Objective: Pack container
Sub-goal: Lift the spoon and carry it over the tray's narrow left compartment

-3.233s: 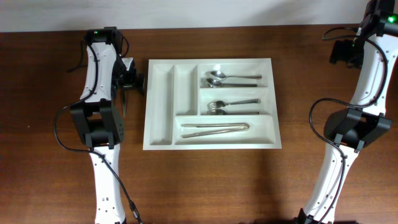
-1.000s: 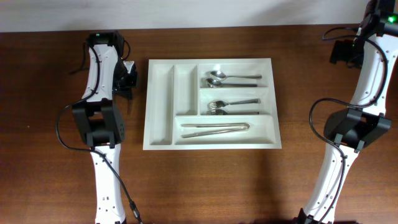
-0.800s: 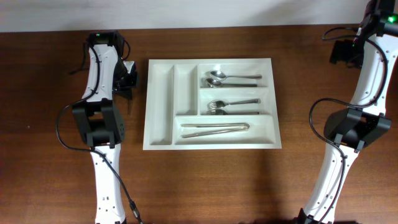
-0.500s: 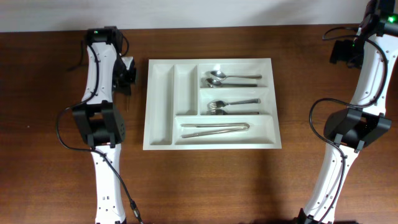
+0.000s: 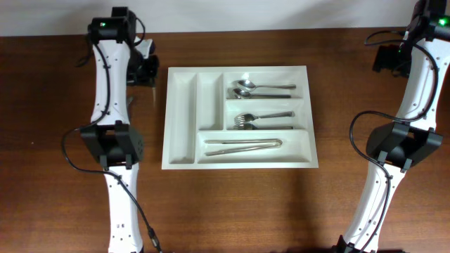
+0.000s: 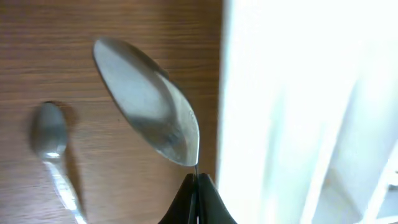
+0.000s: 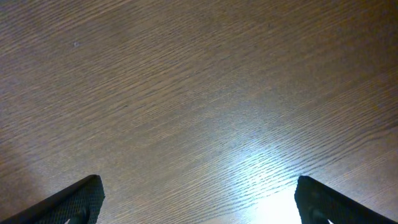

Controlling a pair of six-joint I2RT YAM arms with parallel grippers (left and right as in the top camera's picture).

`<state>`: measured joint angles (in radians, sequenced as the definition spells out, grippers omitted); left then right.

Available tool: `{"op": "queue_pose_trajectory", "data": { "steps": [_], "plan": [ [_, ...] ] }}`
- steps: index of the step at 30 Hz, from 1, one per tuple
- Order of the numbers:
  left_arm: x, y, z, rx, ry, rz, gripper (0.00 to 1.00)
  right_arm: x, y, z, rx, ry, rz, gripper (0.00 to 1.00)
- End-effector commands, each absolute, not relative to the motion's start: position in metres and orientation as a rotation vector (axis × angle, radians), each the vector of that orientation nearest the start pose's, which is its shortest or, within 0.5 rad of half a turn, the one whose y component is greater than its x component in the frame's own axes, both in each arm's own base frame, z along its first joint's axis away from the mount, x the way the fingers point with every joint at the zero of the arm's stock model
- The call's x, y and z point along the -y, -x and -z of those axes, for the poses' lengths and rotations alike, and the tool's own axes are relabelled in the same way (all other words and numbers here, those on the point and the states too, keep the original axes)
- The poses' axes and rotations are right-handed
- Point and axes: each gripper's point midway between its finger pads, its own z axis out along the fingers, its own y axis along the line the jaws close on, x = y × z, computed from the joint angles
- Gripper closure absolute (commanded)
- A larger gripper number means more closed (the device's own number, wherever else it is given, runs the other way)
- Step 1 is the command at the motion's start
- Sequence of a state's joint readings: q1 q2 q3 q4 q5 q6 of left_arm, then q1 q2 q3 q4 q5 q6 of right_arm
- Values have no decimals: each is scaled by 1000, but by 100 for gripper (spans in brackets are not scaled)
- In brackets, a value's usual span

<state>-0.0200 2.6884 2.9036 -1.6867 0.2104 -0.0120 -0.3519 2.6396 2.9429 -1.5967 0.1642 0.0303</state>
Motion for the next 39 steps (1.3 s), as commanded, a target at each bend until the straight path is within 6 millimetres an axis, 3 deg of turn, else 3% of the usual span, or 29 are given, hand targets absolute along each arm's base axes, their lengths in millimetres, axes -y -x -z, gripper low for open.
{"op": "queue_pose_trajectory", "data": {
  "steps": [1, 6, 8, 19, 26, 32, 39],
  "plan": [
    [85, -505, -134, -2954, -89, 401, 98, 211, -492, -133, -2823, -597, 297, 1],
    [119, -498, -135, -2965, -123, 410, 98, 211, -492, -133, -2822, -597, 298, 1],
    [124, -496, -134, -2971, -120, 381, 98, 211, -492, -133, -2822, -597, 298, 1],
    [122, -495, -130, -2989, -72, 330, 98, 211, -492, -133, -2822, -598, 297, 1],
    [130, -487, -118, -3042, -71, 404, 98, 211, -492, -133, -2822, -598, 297, 1],
    [121, -488, -115, -3049, -70, 324, 98, 211, -492, -133, -2822, -597, 298, 1],
    [117, -477, -94, -3130, -59, 290, 98, 211, -492, -133, -2822, -598, 297, 1]
  ]
}}
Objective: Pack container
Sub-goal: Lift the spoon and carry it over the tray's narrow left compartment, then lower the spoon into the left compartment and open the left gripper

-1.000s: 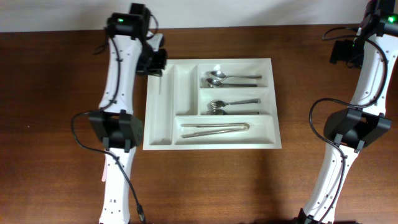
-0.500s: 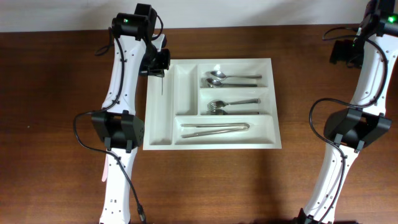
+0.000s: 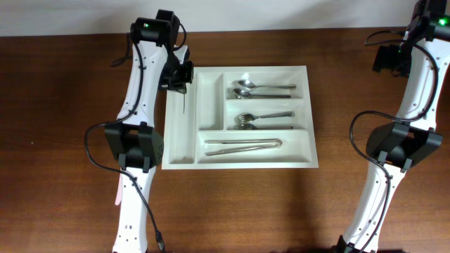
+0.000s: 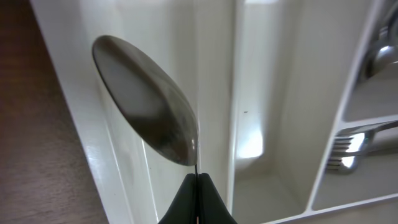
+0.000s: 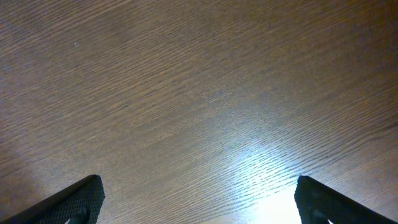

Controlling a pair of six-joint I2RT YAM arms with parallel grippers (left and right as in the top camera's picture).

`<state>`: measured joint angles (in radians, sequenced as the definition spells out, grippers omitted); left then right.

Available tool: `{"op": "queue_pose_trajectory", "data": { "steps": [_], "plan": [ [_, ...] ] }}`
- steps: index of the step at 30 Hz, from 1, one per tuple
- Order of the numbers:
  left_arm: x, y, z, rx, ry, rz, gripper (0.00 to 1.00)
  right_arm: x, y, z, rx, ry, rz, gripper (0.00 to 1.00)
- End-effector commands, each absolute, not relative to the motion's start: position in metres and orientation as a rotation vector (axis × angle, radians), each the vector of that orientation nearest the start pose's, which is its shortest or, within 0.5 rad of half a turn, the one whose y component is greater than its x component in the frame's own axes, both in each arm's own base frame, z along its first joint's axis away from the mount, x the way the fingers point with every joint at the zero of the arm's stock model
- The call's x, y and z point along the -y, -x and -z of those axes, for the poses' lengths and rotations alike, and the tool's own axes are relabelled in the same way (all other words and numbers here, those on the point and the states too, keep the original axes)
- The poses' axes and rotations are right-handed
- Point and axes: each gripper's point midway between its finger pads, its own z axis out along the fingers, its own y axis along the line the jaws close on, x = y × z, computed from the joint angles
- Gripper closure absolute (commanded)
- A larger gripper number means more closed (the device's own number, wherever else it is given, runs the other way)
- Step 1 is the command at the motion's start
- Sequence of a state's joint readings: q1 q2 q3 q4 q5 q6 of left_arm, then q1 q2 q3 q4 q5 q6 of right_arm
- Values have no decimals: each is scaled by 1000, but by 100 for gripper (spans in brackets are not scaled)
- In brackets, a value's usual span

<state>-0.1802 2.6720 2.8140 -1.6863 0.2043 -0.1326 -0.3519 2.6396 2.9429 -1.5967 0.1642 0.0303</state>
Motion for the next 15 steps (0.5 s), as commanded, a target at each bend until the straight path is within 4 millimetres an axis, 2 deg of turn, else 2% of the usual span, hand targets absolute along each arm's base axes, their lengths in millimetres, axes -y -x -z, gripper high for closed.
{"op": "queue_pose_trajectory", "data": {
  "steps": [1, 13, 15],
  "plan": [
    [115, -475, -90, -3146, -57, 273, 98, 211, -492, -133, -2822, -597, 298, 1],
    [112, -461, -69, -3237, -46, 255, 98, 211, -492, -133, -2822, -597, 298, 1],
    [114, -460, -69, -3238, -46, 268, 94, 211, -492, -133, -2822, -598, 297, 1]
  ]
}}
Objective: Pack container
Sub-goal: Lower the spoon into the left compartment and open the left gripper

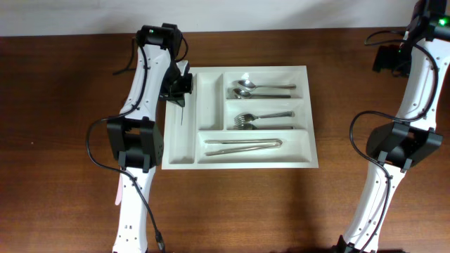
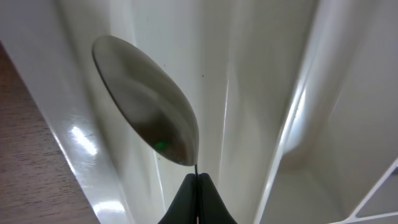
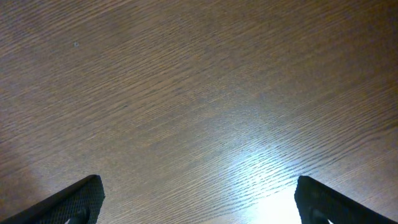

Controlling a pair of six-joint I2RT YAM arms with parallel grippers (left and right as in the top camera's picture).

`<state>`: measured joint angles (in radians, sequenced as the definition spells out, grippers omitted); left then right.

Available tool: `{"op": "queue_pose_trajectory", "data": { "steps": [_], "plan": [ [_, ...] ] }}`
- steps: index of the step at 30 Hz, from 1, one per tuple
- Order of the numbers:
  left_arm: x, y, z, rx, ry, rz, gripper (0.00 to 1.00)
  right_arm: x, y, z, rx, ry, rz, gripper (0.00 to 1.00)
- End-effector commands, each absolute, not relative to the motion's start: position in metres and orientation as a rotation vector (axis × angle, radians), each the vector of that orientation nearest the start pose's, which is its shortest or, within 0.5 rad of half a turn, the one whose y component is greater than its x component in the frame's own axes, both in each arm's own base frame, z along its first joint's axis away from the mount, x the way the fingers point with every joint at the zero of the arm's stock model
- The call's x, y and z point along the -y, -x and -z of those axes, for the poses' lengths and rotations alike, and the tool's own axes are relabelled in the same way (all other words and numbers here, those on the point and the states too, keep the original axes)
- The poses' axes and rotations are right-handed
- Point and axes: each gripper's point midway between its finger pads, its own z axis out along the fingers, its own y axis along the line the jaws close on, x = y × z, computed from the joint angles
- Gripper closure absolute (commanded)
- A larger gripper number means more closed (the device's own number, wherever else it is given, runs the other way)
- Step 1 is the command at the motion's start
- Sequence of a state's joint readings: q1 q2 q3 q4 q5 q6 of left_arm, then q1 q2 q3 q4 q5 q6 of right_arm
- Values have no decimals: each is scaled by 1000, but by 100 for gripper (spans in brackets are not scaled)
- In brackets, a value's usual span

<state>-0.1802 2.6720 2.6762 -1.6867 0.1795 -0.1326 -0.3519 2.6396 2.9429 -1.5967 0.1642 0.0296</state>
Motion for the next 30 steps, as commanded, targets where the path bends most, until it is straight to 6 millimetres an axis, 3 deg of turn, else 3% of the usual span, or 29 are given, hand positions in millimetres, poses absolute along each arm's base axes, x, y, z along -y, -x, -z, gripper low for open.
{"op": "queue_pose_trajectory", "data": {
  "steps": [1, 6, 9, 13, 17, 20, 24, 30],
  "plan": [
    [113, -460, -69, -3238, -46, 267, 91, 211, -492, -133, -2822, -598, 297, 1],
    [113, -460, -69, -3238, -46, 267, 85, 211, -492, -133, -2823, -597, 297, 1],
    [113, -461, -69, -3238, -49, 266, 75, 211, -492, -133, -2822, -597, 298, 1],
    [110, -463, -70, -3226, -92, 252, 71, 211, -492, -133, -2822, -597, 298, 1],
    [102, -473, -86, -3163, -99, 224, 63, 211, -492, -133, -2822, -598, 297, 1],
    [90, -486, -111, -3073, -84, 195, 52, 211, -492, -133, -2822, -597, 298, 1],
    [60, -496, -146, -2968, -85, 91, 21, 211, -492, -133, -2823, -597, 297, 1],
    [12, -497, -171, -2912, 30, -19, 8, 211, -492, -133, -2823, -597, 297, 1]
  ]
}}
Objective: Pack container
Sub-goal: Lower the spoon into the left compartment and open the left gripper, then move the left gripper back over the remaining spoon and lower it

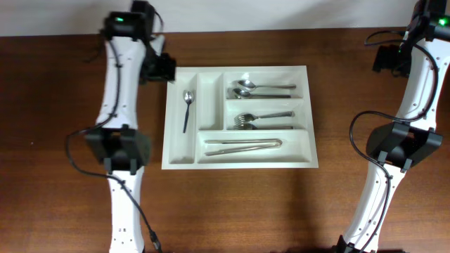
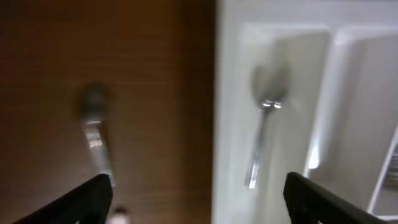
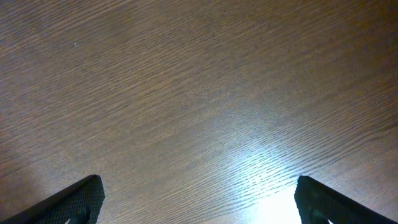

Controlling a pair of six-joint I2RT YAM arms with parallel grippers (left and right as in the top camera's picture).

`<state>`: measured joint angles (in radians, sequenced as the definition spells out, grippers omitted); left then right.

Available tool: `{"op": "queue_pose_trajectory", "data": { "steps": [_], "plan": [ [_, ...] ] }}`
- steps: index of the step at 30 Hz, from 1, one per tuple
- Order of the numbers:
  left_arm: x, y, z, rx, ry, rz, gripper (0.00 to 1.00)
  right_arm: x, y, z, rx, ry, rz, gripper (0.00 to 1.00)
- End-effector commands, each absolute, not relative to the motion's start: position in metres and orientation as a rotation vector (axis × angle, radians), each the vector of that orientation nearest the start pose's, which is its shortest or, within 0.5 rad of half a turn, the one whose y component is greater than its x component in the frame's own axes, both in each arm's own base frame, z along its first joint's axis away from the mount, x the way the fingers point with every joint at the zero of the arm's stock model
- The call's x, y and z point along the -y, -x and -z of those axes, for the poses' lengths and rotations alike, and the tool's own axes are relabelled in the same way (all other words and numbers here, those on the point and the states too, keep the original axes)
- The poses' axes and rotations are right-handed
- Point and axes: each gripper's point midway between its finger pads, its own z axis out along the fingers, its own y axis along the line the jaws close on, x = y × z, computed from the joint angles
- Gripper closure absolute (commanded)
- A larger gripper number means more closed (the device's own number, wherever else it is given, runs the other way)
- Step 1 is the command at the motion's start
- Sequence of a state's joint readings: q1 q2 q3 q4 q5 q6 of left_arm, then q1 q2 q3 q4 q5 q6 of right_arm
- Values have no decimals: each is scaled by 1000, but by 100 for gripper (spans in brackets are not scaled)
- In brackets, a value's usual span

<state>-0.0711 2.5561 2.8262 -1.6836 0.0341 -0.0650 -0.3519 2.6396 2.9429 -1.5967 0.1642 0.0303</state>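
Note:
A white cutlery tray (image 1: 184, 151) lies mid-table. In its far-left long compartment rests a spoon (image 1: 186, 109), also seen in the left wrist view as the spoon (image 2: 264, 127). My left gripper (image 2: 198, 202) is open above the tray's left rim, nothing between its fingers (image 2: 81, 200). Another spoon (image 2: 96, 137) lies on the wood left of the tray, hidden under the arm in the overhead view. My right gripper (image 3: 199, 202) is open over bare wood at the far right corner.
Other tray compartments hold spoons (image 1: 260, 88), forks (image 1: 261, 119) and tongs (image 1: 243, 145). The left arm (image 1: 121, 91) runs down the table's left side, the right arm (image 1: 408, 112) down the right. The table's back edge lies just behind both grippers.
The left gripper was shut on the spoon low in the far-left compartment; now it is open, higher and further left, and the spoon lies in that compartment. The right arm is unchanged.
The left gripper held a spoon over the wood left of the tray, with a second spoon lying there. It then held it over the tray's left compartments, then low inside the far-left one. Now the spoon rests there, released.

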Motion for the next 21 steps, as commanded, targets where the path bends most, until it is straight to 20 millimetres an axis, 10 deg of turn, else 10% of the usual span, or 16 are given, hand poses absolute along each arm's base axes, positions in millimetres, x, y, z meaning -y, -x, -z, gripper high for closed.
{"op": "queue_pose_trajectory", "data": {
  "steps": [1, 21],
  "plan": [
    [6, -497, -173, -2909, 47, -16, 7, 211, -492, -133, -2822, -598, 297, 1],
    [-64, -437, -102, -3230, 267, -29, 1, 211, -492, -133, -2822, -598, 297, 1]
  ]
}}
